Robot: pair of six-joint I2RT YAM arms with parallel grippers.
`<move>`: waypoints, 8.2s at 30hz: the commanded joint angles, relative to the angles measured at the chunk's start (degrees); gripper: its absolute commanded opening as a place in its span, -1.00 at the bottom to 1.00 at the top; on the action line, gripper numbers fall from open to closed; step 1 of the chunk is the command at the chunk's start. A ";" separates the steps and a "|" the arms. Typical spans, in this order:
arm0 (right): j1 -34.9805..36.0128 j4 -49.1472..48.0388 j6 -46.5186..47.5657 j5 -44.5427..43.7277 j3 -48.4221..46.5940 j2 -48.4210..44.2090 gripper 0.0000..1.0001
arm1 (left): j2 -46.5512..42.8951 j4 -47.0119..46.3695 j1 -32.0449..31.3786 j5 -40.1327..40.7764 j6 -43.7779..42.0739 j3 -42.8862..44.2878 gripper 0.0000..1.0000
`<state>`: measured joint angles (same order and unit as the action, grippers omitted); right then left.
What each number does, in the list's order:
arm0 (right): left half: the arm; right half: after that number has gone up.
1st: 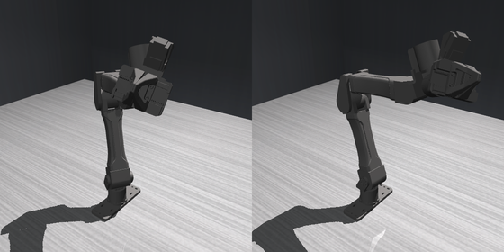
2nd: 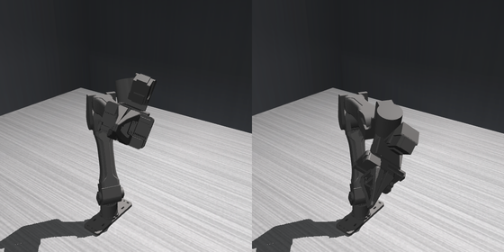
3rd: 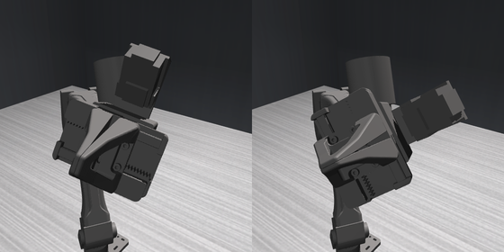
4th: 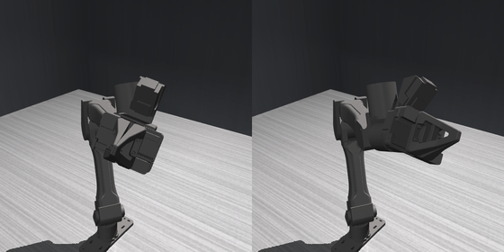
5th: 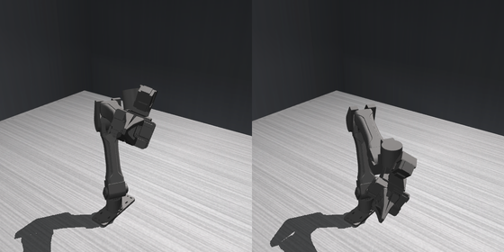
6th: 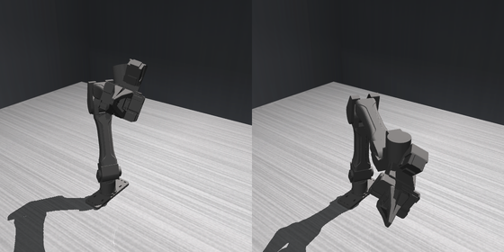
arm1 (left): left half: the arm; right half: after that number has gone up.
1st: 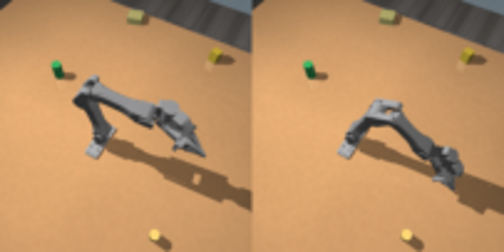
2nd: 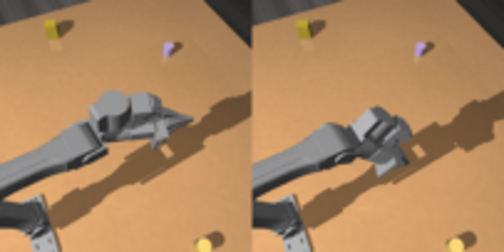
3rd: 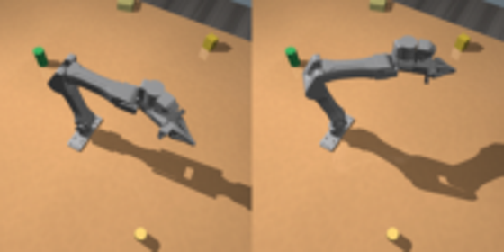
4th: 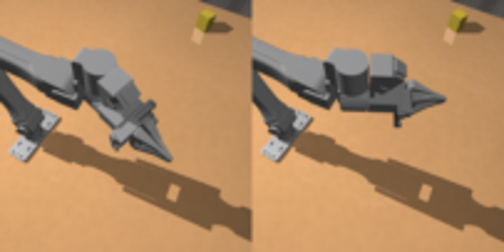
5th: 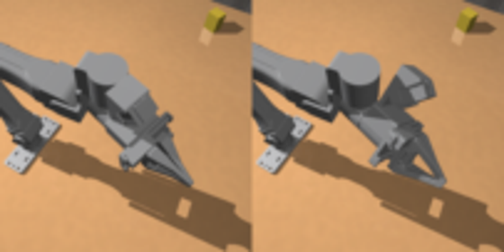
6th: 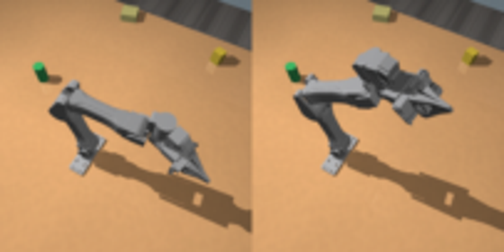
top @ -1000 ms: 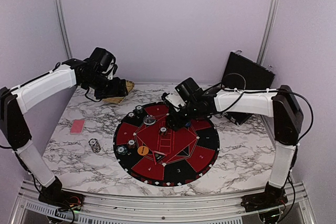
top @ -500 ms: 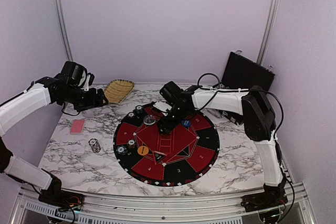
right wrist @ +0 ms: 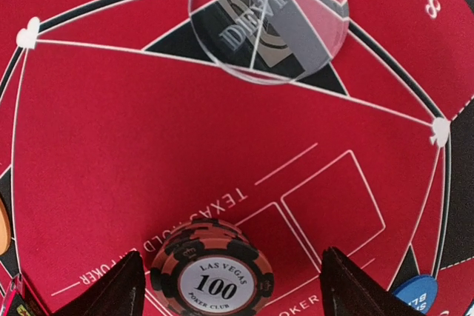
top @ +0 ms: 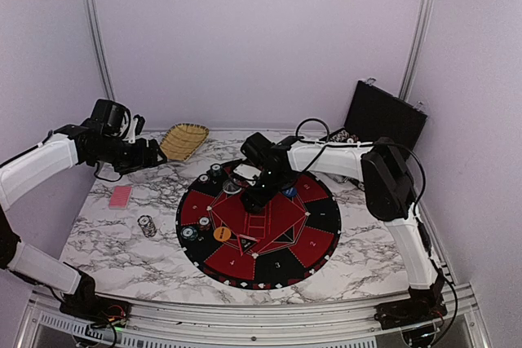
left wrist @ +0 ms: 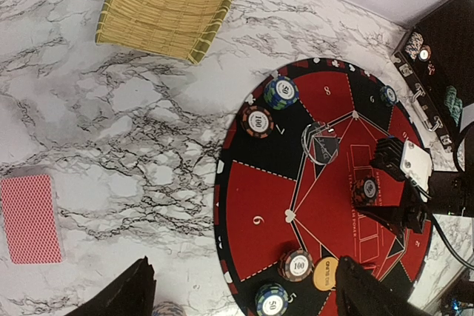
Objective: Distribute texas hold em gaming equipment
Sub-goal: Pick up the pile of poker chips from the community card area, then place the poker chips pile in the small blind area, then pick up the pile of poker chips from the pile of poker chips.
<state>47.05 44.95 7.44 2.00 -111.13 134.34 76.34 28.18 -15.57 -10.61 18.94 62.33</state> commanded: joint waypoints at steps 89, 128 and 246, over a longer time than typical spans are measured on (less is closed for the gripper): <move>-13.23 -0.36 3.46 -9.92 -28.08 14.88 -0.65 | 1.60 -3.80 3.35 -4.40 -2.07 -4.04 0.62; -16.36 -1.81 3.46 -5.70 -26.62 16.65 -0.64 | 3.11 -3.84 4.41 -5.15 -2.11 -3.86 0.62; -6.44 -24.56 -12.89 -5.70 29.89 -37.30 0.94 | -1.97 11.29 -13.15 22.36 9.98 -14.85 0.55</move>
<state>40.56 22.24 -4.64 -3.51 -81.58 99.42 73.49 36.62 -28.29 9.72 28.14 46.44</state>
